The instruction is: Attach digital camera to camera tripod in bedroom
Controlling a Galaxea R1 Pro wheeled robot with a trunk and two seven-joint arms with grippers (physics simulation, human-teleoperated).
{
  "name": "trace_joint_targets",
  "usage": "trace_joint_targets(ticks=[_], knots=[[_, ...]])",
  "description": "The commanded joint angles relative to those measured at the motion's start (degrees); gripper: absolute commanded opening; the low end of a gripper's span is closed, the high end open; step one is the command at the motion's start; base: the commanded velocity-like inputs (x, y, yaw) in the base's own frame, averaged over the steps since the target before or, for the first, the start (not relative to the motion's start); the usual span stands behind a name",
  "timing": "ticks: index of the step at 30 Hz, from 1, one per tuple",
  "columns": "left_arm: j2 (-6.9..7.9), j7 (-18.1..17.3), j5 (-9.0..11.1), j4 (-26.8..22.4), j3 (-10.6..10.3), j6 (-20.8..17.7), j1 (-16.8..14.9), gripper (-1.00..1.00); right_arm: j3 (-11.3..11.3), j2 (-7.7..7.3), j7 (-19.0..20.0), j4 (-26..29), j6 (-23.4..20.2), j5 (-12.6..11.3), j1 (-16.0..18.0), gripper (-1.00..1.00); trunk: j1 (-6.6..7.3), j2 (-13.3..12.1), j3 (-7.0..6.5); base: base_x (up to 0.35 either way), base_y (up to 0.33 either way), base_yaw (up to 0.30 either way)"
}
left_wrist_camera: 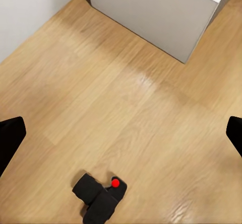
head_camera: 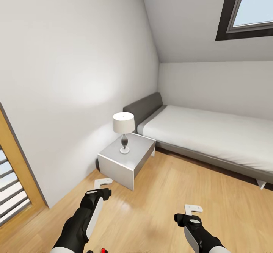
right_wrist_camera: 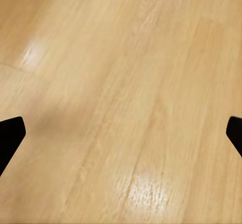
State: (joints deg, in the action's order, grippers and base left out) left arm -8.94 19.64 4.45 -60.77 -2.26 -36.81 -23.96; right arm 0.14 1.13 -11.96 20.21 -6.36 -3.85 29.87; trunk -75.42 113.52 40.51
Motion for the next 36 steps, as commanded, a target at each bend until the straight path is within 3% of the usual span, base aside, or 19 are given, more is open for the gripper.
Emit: trace_joint_targets(ticks=[1, 36], knots=[[0.03, 0.49, 0.47, -0.08, -0.09, -0.20, -0.03, 1.00, 0.03, 0.01, -0.22, 0.10, -0.27, -0.37, 0.01, 1.00, -0.22, 0.44, 0.24, 0.000, 0.000, 0.000], [0.87, 0.40, 1.03, -0.05, 0.80, -0.11, -0.03, 1.00, 0.01, -0.09, -0.24, 0.04, -1.60, -0.18, 0.04, 1.00, -7.91, 14.48, 6.53, 0.000, 0.000, 0.000]])
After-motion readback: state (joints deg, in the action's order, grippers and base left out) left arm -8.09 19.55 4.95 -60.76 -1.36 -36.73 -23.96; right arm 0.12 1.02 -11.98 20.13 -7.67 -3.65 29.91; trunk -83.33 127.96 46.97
